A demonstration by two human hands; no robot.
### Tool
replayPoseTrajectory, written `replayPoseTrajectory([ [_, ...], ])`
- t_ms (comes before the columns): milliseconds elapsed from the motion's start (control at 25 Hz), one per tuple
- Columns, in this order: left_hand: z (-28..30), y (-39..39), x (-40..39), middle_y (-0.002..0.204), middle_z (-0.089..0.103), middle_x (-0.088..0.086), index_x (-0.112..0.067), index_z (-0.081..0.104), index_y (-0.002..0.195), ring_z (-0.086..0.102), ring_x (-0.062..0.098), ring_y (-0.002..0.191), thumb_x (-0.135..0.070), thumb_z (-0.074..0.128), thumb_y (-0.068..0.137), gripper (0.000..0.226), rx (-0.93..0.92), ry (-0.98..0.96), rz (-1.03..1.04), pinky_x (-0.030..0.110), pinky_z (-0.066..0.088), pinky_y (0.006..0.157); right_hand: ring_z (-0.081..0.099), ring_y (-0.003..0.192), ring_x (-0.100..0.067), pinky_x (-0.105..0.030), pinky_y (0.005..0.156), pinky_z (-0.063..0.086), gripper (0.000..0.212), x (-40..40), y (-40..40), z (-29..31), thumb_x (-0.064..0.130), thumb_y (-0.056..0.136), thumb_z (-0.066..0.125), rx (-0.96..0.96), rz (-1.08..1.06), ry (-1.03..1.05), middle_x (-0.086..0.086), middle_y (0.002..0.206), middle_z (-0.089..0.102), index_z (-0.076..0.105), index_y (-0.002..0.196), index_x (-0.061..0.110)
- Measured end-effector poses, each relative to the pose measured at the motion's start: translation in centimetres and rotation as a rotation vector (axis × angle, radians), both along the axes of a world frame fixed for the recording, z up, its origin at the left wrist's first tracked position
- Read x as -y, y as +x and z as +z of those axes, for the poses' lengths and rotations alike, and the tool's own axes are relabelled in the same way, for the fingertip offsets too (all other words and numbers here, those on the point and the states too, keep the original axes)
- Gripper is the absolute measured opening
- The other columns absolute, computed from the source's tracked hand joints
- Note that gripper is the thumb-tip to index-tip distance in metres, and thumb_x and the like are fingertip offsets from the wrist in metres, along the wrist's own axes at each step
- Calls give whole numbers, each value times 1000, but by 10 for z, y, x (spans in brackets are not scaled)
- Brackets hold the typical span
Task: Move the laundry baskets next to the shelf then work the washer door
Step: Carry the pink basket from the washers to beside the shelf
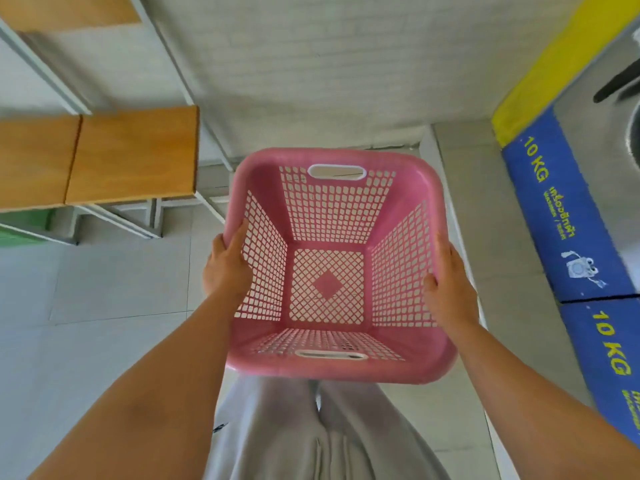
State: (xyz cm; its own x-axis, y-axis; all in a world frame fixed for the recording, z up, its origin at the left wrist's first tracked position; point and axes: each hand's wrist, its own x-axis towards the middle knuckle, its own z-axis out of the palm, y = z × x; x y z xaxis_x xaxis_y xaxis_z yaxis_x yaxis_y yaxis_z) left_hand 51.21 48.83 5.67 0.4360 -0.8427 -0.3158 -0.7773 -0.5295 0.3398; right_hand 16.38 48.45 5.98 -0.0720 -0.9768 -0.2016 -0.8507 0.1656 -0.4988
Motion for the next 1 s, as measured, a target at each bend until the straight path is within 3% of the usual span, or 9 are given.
replayPoseTrajectory([
  [120, 4, 41, -35, 137, 40, 5, -51, 24, 145, 59, 33, 97, -10, 38, 90, 69, -31, -22, 124, 39, 52, 72, 55, 92, -15, -11, 51, 32, 83, 10, 43, 9, 7, 94, 46, 29, 151, -12, -5, 146, 34, -4, 150, 42],
  [280, 8, 104, -82, 139, 40, 4, -53, 27, 142, 57, 36, 107, -12, 38, 89, 68, -57, -51, 267, 45, 52, 82, 55, 80, -13, -15, 48, 40, 86, 14, 118, 17, 7, 93, 48, 4, 277, -37, -5, 143, 36, -6, 149, 44],
  [400, 14, 167, -125, 141, 40, 3, -52, 30, 142, 59, 35, 108, -11, 38, 90, 67, -55, -73, 376, 44, 53, 82, 56, 73, -14, -16, 46, 40, 88, 3, 192, 19, 7, 93, 49, -6, 369, -53, -5, 145, 35, -7, 149, 45],
  [680, 28, 314, -220, 136, 43, 1, -53, 31, 141, 61, 32, 97, -9, 38, 87, 70, -58, -120, 595, 42, 57, 74, 59, 76, -21, -26, 51, 44, 87, -31, 371, 17, 6, 92, 47, -8, 545, -69, -5, 147, 33, -5, 148, 46],
  [880, 37, 408, -282, 135, 45, -1, -52, 33, 141, 60, 31, 98, -6, 39, 84, 72, -8, -147, 763, 39, 55, 74, 58, 72, -17, -20, 45, 39, 90, -51, 498, 17, 5, 91, 48, 44, 709, -70, -5, 145, 35, -6, 148, 47],
  [1000, 38, 454, -305, 136, 45, -1, -51, 34, 141, 60, 30, 102, -6, 42, 84, 73, 0, -158, 855, 38, 52, 76, 62, 94, -23, -19, 47, 38, 84, -50, 567, 19, 7, 93, 47, 30, 803, -80, -3, 155, 24, -4, 150, 42],
])
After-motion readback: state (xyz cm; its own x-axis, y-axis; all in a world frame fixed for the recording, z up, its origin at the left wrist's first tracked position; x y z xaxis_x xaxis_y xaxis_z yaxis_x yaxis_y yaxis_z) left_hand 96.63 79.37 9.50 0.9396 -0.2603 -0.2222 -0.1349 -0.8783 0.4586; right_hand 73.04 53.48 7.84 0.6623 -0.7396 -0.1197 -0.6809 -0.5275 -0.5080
